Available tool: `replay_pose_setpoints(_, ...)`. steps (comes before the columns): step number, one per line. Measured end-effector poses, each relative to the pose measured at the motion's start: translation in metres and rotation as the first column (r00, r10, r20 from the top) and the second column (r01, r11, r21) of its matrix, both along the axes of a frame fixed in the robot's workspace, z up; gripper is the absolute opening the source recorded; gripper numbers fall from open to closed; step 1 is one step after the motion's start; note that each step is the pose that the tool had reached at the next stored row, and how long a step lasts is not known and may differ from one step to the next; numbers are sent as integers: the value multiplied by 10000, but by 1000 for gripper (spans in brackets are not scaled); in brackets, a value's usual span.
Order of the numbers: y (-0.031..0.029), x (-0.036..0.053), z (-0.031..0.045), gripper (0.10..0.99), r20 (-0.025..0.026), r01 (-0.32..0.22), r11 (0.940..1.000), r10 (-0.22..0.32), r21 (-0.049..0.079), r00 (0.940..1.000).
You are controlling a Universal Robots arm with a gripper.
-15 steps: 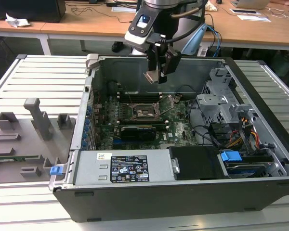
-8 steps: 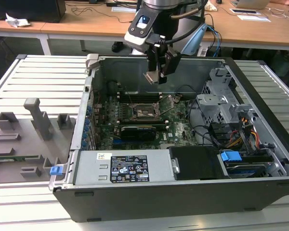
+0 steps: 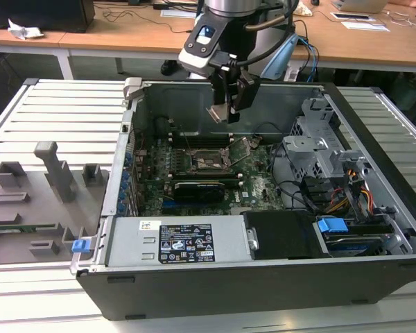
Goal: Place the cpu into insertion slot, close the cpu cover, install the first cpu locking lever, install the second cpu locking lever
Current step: 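Place the cpu into insertion slot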
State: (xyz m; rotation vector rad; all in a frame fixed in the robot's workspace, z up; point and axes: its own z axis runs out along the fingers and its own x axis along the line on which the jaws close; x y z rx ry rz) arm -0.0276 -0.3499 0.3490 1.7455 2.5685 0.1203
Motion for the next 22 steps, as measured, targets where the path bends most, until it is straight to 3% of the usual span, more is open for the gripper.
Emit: replay_pose_setpoints(22,0,0,-83,541,-45,140,9999,-140,-5,9999)
